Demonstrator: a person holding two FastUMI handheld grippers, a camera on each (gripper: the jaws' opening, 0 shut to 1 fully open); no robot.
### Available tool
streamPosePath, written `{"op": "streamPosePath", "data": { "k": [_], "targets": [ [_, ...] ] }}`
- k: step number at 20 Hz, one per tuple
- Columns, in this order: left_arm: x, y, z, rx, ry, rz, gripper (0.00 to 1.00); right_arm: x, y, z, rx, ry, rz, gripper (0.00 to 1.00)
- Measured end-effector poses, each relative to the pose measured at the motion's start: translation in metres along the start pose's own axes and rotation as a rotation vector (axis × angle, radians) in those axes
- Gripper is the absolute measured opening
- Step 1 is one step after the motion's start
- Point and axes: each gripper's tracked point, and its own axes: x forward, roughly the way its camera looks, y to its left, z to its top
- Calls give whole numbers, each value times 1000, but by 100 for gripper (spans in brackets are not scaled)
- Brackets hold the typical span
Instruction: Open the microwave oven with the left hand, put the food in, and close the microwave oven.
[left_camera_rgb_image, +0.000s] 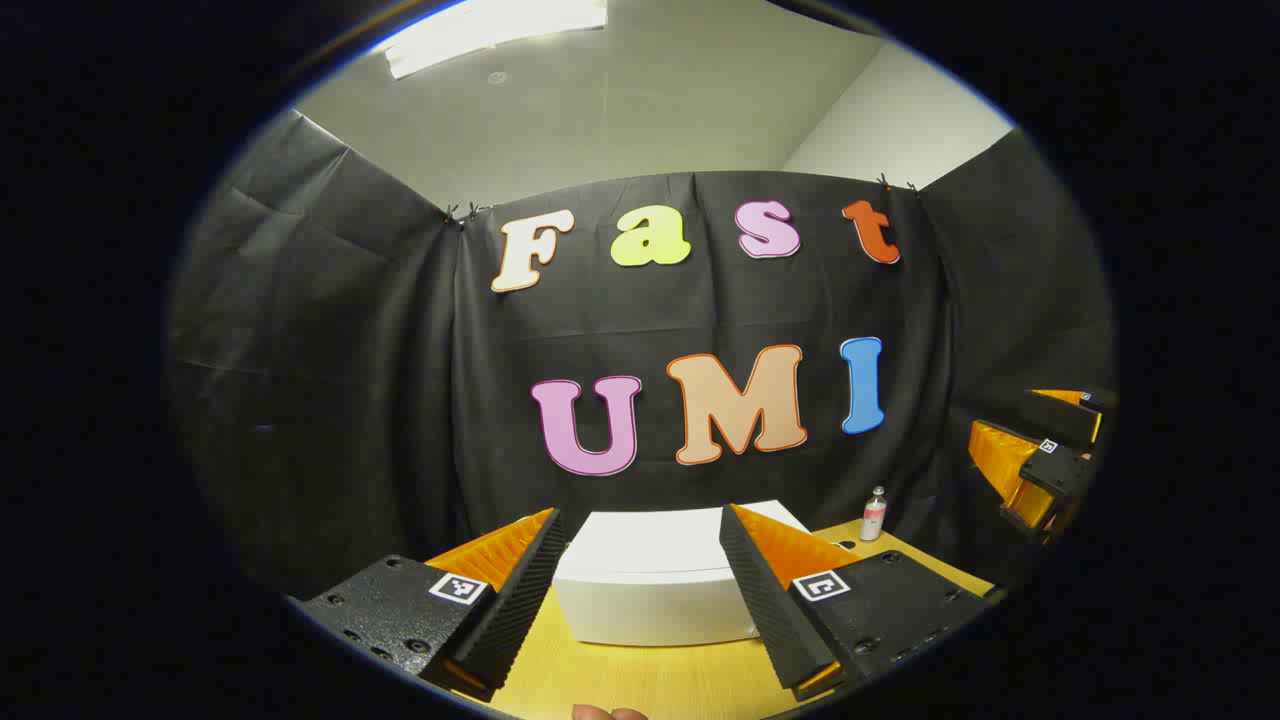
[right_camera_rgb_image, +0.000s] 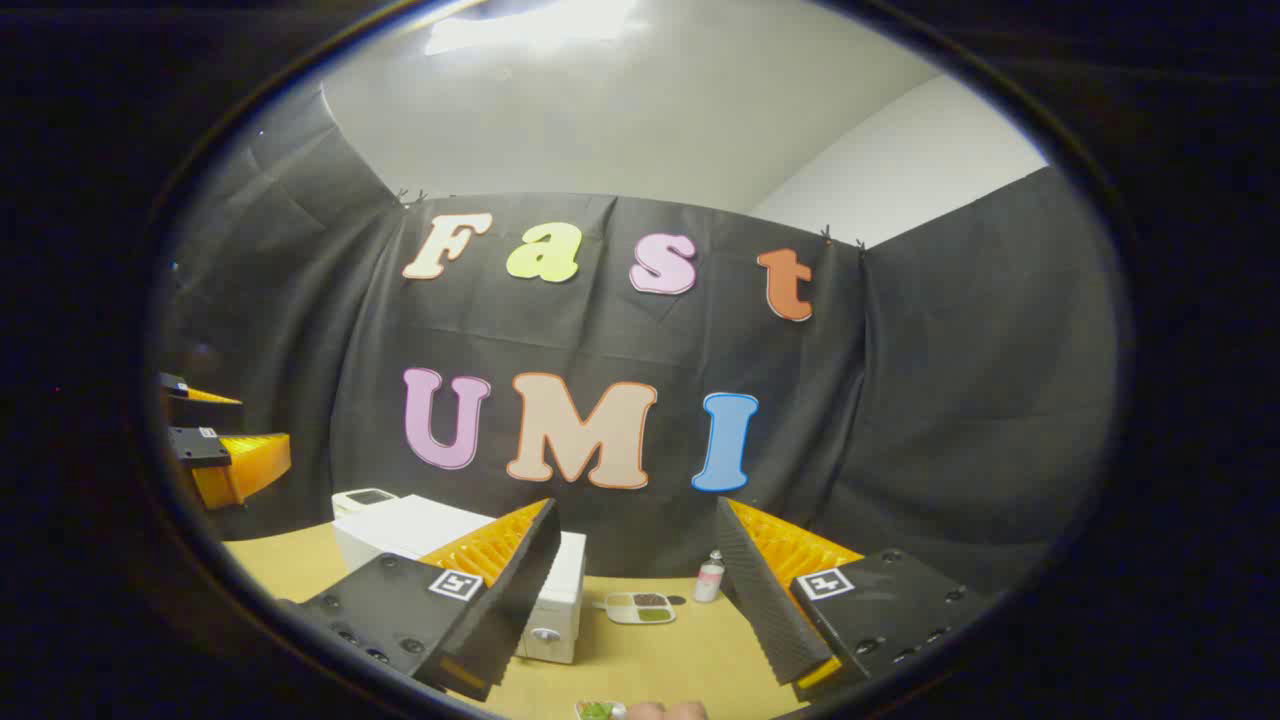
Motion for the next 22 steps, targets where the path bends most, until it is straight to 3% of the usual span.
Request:
{"op": "streamPosePath", "data": {
  "k": [22],
  "targets": [
    [2,-9,-8,18,10,-10,94,7,20,-1,9,0,79,97]
  ]
}}
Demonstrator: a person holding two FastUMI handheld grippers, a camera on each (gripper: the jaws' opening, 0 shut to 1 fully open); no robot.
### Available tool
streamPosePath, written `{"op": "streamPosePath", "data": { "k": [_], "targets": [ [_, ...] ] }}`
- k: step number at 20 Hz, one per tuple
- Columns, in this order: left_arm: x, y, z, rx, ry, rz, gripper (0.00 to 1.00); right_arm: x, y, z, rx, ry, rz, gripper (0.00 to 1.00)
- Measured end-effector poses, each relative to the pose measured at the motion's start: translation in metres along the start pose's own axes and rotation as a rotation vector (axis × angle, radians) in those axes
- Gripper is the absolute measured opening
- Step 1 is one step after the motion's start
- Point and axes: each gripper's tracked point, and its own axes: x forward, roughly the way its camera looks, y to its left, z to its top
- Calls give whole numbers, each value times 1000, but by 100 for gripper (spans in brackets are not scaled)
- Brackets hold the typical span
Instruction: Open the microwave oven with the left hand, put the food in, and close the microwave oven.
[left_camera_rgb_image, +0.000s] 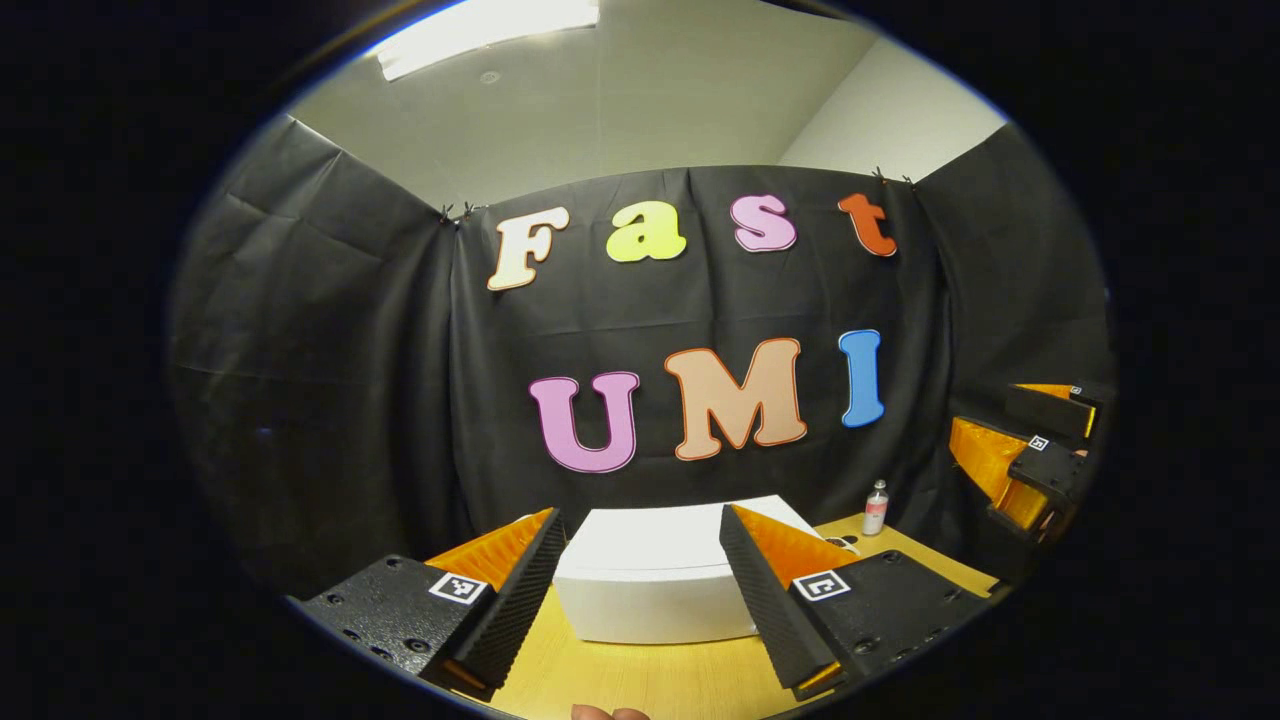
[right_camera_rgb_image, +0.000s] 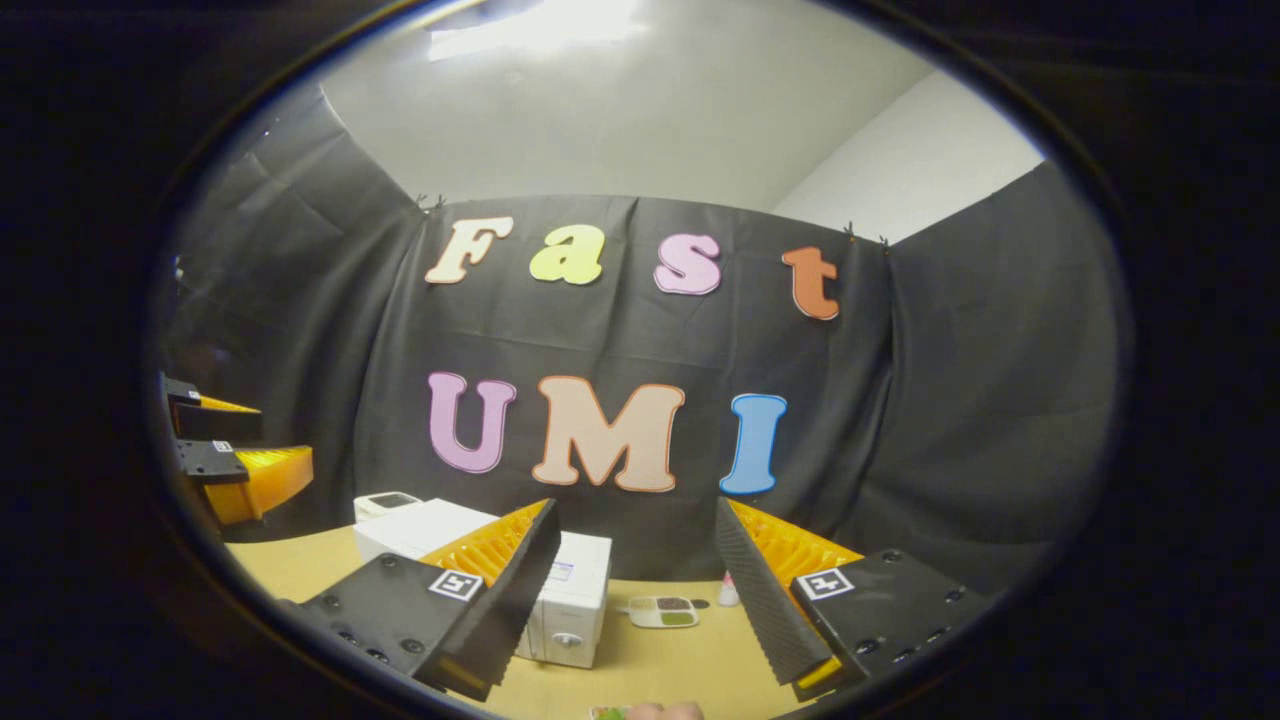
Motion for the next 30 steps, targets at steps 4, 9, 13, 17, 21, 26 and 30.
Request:
{"op": "streamPosePath", "data": {
  "k": [4,9,13,17,21,26,30],
  "targets": [
    [1,-3,-1,-1,3,-9,95,1,1,0,-7,2,4,98],
    [5,-3,-1,-3,5,-12,95,1,0,3,-2,-3,-3,97],
    [8,-6,-14,-26,25,-17,95,0,-8,5,6,-8,-20,97],
    [18,-17,-52,-52,77,-31,95,-5,-23,7,12,-7,-42,96],
    [34,-52,-107,-118,149,-105,95,-17,-38,6,39,-14,-51,97],
    [70,-87,-185,-143,229,-152,97,-29,-58,5,14,-25,-67,96],
    [85,-108,-248,-207,365,-145,97,-41,-76,6,-10,-15,-106,96]
  ]
}}
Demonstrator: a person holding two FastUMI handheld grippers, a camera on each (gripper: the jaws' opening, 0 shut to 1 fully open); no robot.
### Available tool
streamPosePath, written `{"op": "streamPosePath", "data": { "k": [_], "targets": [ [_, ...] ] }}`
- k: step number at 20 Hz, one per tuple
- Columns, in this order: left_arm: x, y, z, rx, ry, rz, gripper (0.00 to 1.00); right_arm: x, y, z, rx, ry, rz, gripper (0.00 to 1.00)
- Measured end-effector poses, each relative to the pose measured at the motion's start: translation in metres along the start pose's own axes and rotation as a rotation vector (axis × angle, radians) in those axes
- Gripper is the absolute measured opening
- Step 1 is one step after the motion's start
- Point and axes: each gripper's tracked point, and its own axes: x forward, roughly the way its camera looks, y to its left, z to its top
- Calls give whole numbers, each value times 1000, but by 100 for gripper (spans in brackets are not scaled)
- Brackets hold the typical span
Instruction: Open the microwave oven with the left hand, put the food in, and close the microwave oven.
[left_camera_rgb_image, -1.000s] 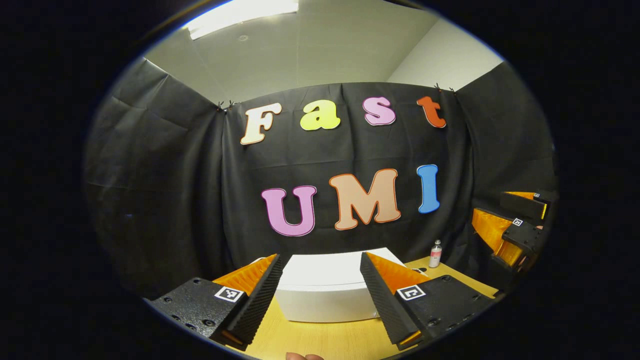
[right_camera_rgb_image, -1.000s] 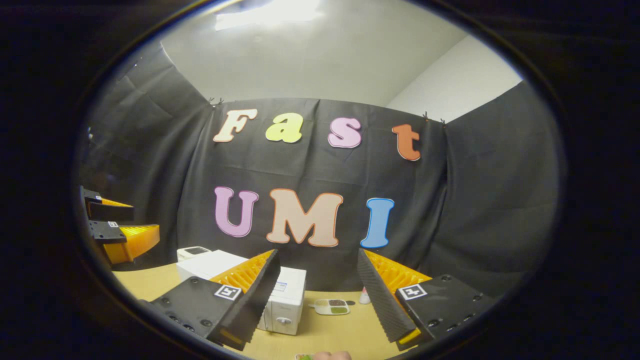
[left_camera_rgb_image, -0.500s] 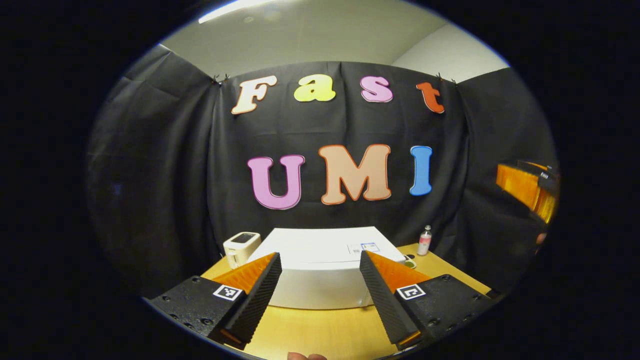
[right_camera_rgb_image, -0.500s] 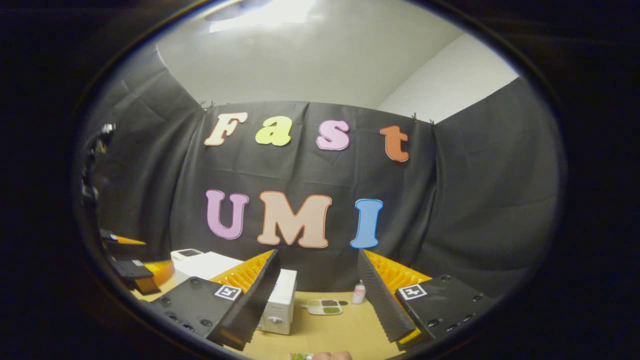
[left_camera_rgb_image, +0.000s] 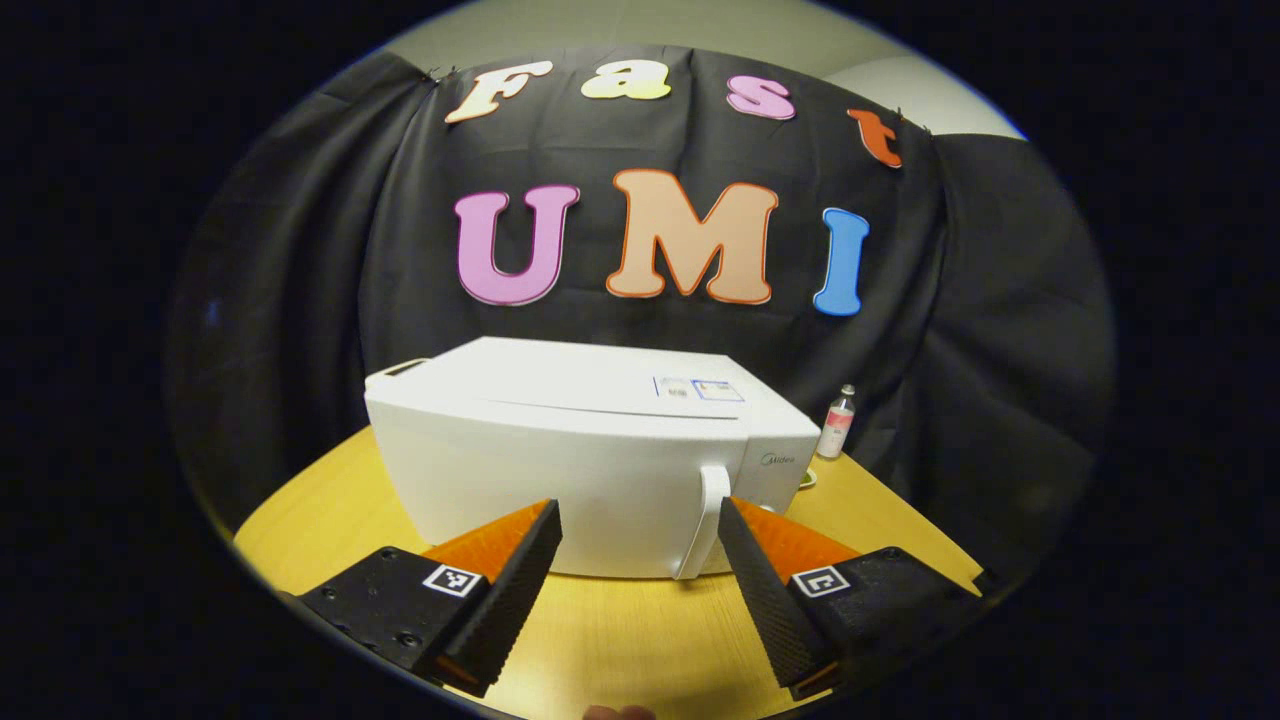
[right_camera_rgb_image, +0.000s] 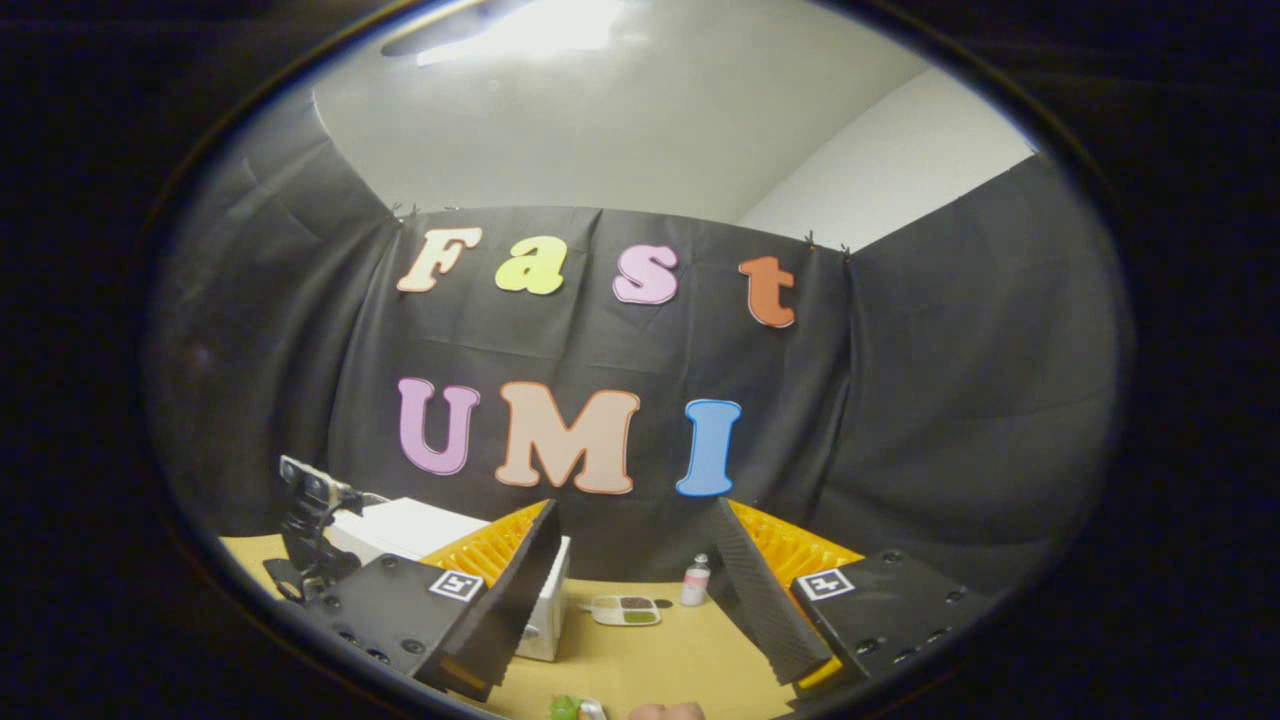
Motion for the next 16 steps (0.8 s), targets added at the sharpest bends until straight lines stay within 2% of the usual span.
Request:
{"op": "streamPosePath", "data": {
  "k": [2,7,15,16],
  "targets": [
    [16,-6,-9,10,22,-4,97,-4,-14,4,-8,-3,-28,96],
    [49,-25,-26,119,46,-32,97,-8,-35,-1,-35,23,-76,97],
    [74,-53,-47,166,42,-74,99,-16,-57,0,-88,38,-123,97],
    [76,-55,-50,170,47,-76,96,-18,-60,0,-91,36,-134,97]
  ]
}}
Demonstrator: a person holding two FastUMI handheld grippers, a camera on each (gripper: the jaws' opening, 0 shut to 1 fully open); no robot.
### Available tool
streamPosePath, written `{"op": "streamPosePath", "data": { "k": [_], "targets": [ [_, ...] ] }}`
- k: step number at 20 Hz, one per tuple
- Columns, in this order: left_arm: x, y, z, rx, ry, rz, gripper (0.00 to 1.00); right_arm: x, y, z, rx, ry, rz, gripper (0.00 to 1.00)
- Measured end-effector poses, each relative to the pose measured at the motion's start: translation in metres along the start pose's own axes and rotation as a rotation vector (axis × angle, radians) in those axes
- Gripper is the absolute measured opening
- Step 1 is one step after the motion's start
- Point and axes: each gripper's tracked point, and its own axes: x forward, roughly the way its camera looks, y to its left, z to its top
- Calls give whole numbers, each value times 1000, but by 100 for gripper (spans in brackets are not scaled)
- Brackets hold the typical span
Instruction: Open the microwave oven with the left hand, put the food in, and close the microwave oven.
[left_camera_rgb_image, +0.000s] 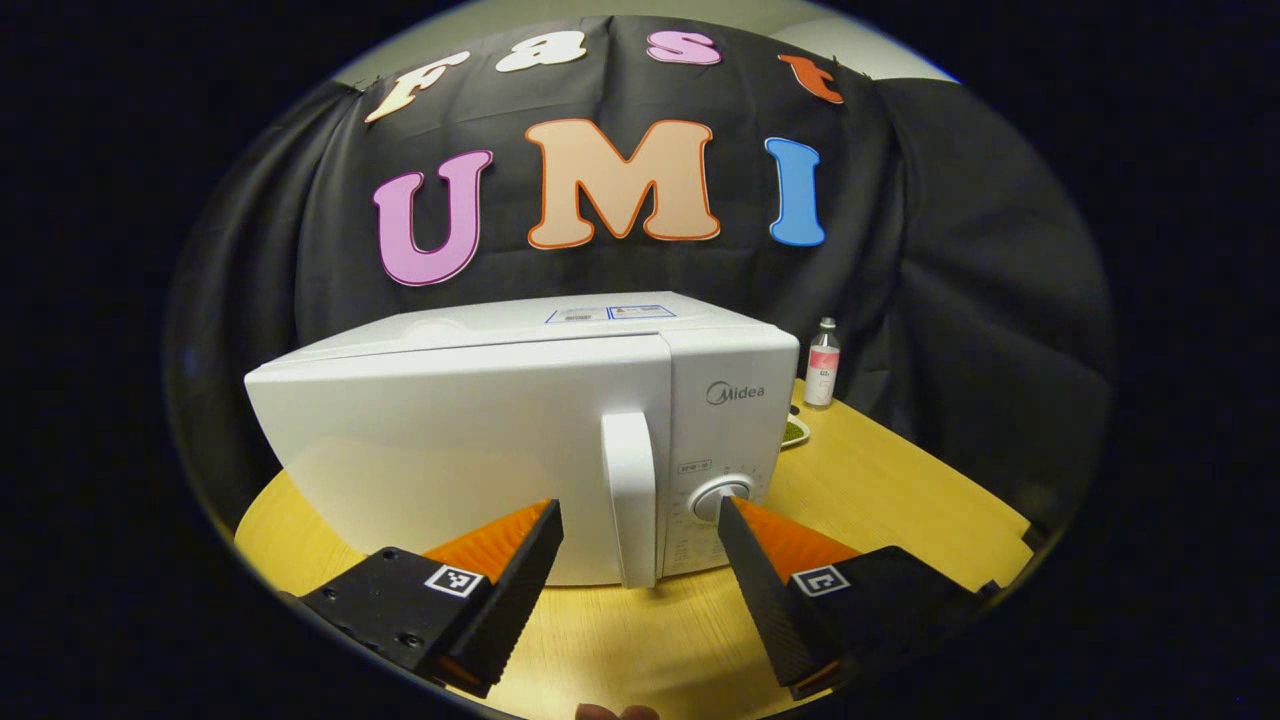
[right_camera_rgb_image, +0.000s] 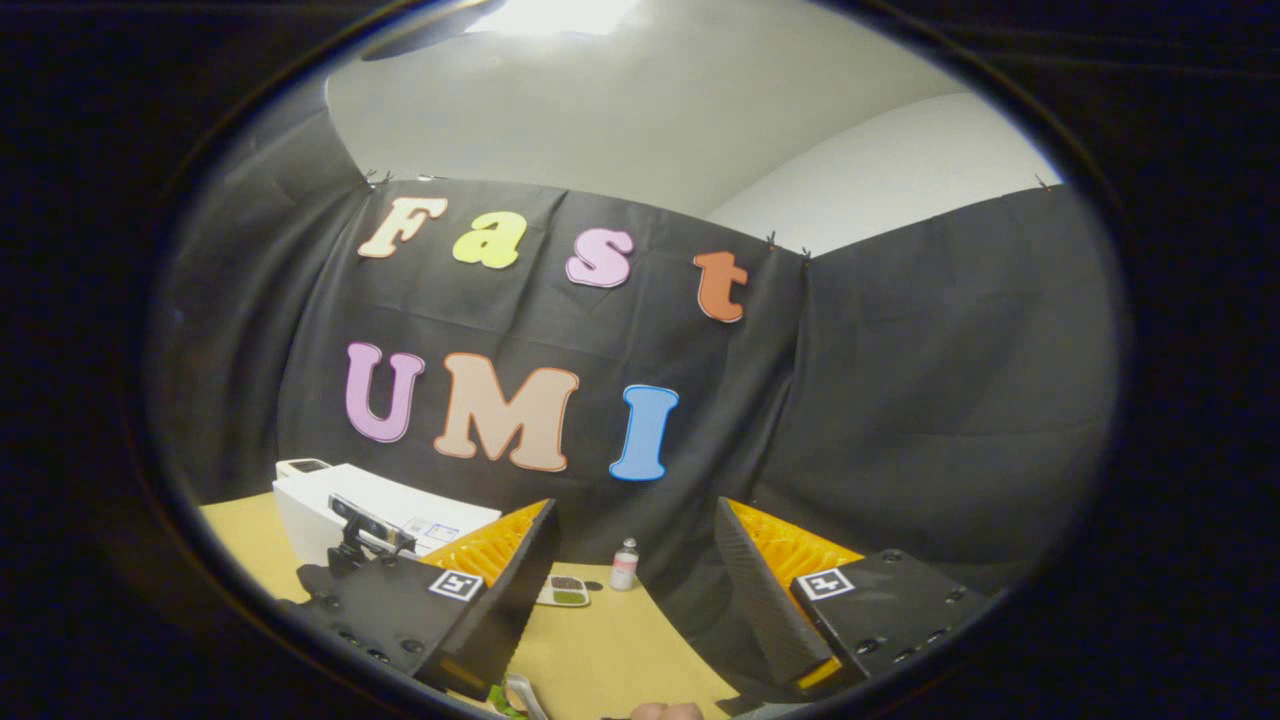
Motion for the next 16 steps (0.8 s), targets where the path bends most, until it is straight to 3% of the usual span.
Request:
{"op": "streamPosePath", "data": {
  "k": [5,11,12,14,16],
  "targets": [
    [13,0,-2,29,11,16,95,-4,-15,-5,-27,13,-30,97],
    [24,0,-2,33,9,20,80,-2,-27,-9,-15,23,-51,97],
    [25,13,-6,56,23,73,62,-1,-29,-7,-16,20,-51,98],
    [22,8,-7,15,20,40,25,2,-30,-10,-28,18,-50,97],
    [23,6,-10,-11,21,-4,18,4,-34,-10,-26,15,-54,97]
  ]
}}
